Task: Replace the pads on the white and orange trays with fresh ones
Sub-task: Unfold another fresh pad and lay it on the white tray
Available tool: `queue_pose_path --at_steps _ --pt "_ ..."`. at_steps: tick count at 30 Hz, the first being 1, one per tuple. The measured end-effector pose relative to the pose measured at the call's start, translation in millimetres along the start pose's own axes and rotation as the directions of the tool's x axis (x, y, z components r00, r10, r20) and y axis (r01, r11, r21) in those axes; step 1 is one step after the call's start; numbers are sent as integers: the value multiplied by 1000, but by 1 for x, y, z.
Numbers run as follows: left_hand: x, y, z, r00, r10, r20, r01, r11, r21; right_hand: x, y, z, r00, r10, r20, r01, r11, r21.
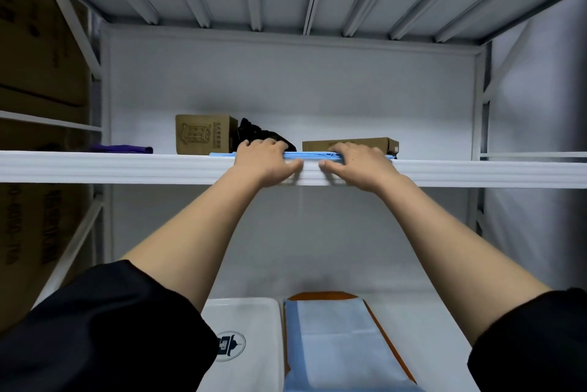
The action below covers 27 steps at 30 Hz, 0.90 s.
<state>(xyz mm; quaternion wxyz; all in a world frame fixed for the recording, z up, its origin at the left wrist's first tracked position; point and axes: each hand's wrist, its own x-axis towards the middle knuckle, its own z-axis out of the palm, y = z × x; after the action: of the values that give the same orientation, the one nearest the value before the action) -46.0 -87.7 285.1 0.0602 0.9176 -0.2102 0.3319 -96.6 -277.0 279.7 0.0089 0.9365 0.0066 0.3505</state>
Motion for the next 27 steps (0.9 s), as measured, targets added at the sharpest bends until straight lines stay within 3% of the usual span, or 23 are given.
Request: queue_pose_path --at_steps 10,16,20,25,27 --pt "0 1 -1 989 39 -142 -21 991 131 4 3 -10 992 -82 -97 85 996 32" --pt "-2 8 -8 964 105 -245 -56 978 201 -1 -4 -3 927 -184 -328 116 970 -216" --pt "-9 17 -9 938 170 -303 -105 970 219 -16 -10 10 794 -258 -550 198 966 -166" --pt "-35 18 7 889 262 -376 -157 945 289 -42 -18 22 795 -196 -574 281 958 62" --pt "-43 12 21 836 297 -461 -179 943 281 -52 -21 25 794 -97 -600 269 941 204"
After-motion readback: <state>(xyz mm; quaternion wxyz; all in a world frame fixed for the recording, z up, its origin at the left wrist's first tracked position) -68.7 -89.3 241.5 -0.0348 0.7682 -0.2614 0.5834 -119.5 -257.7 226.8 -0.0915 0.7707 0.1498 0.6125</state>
